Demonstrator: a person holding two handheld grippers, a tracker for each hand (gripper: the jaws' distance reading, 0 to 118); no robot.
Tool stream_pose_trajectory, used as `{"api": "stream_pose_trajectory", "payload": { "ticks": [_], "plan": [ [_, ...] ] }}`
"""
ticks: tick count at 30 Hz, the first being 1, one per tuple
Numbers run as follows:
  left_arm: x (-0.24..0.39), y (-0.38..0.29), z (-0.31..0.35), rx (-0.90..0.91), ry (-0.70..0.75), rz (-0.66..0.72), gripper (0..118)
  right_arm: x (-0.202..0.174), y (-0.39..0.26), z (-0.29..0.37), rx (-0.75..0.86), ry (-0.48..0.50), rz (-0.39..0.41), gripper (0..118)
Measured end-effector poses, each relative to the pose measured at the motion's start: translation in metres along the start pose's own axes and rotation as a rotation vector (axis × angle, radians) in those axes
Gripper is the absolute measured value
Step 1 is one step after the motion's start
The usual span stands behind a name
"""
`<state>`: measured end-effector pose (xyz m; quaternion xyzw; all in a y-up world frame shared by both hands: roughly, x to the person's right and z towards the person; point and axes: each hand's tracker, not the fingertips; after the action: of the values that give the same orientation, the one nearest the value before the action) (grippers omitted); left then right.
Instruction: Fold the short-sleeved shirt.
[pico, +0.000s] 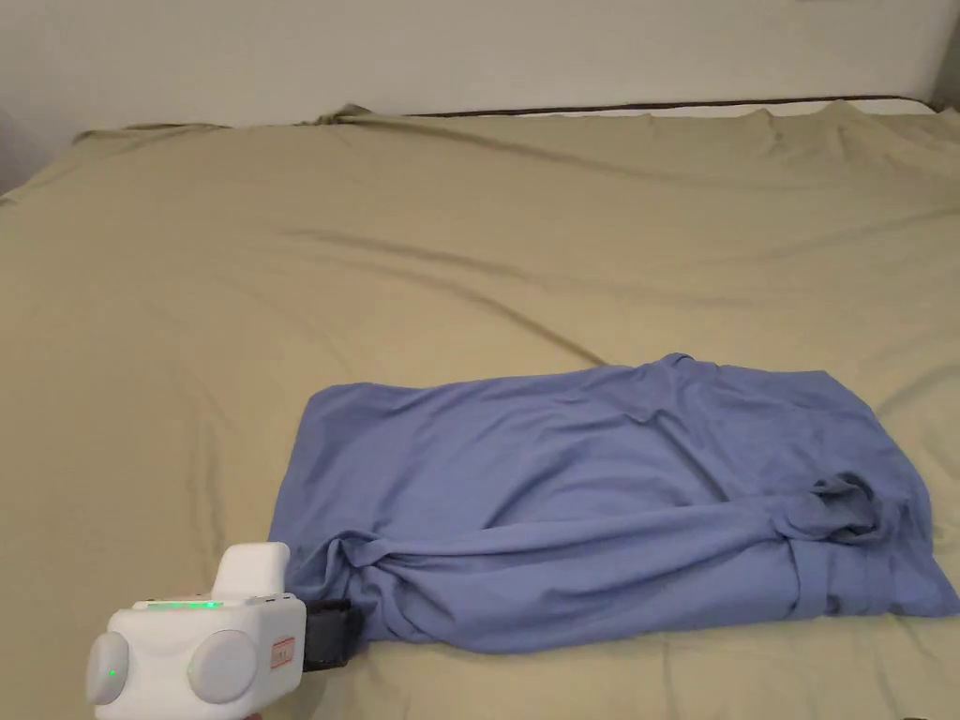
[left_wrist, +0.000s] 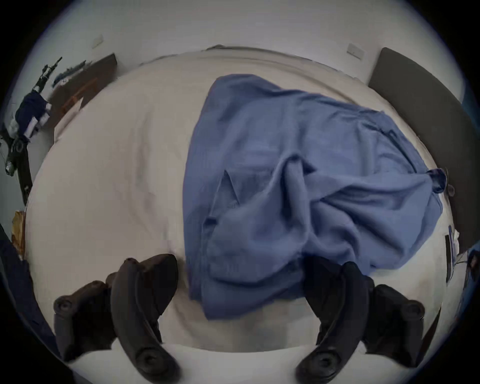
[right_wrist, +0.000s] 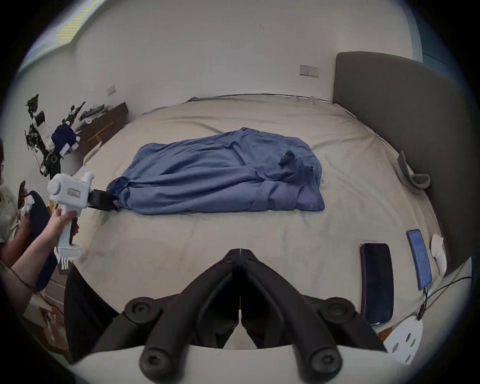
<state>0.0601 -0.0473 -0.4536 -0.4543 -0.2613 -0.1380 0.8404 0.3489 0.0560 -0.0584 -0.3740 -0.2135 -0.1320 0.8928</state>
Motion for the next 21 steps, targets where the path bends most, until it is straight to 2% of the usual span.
{"api": "stream_pose_trajectory", "payload": {
  "ticks": [1,2,3,4,5,7,11,12,14,16,19,20,21],
  "plan": [
    [-0.001,0.002,0.007,0.018,0.008,0.018,75,0.001,0.002,-0.001,-0.002,-0.004,0.002,2],
    [-0.004,0.002,0.012,-0.017,-0.012,0.044,45,0.001,0.005,-0.004,-0.002,-0.007,0.005,2],
    [-0.008,0.001,0.019,0.002,-0.01,0.069,32,0.002,0.007,-0.007,-0.001,-0.007,0.007,2],
    [-0.017,0.003,0.026,0.019,-0.049,0.117,32,0.004,0.01,-0.011,-0.001,-0.006,0.009,2],
    [-0.028,0.006,0.031,0.029,-0.117,0.212,13,0.007,0.013,-0.016,-0.002,-0.007,0.012,2],
    [-0.042,0.009,0.034,0.016,-0.264,0.344,7,0.015,0.02,-0.029,0.0,-0.021,0.016,2],
    [-0.017,0.013,0.024,-0.063,-0.125,0.197,7,0.042,0.04,-0.06,0.037,-0.071,-0.037,4],
    [-0.011,0.013,0.021,-0.09,-0.1,0.166,7,0.05,0.047,-0.069,0.03,-0.092,-0.074,22],
    [0.0,0.016,0.022,-0.058,-0.068,0.096,7,0.073,0.06,-0.1,-0.02,-0.117,-0.095,118],
    [0.005,0.02,0.023,-0.093,-0.059,0.059,7,0.096,0.066,-0.128,-0.026,-0.095,-0.151,118],
    [0.01,0.022,0.022,-0.105,-0.045,0.033,7,0.125,0.07,-0.17,-0.145,-0.152,-0.207,117],
    [0.013,0.021,0.022,-0.104,-0.04,0.033,7,0.132,0.068,-0.178,-0.165,-0.15,-0.219,103],
    [0.014,0.02,0.023,-0.101,-0.038,0.034,7,0.132,0.074,-0.189,-0.188,-0.153,-0.219,77]
  ]
}}
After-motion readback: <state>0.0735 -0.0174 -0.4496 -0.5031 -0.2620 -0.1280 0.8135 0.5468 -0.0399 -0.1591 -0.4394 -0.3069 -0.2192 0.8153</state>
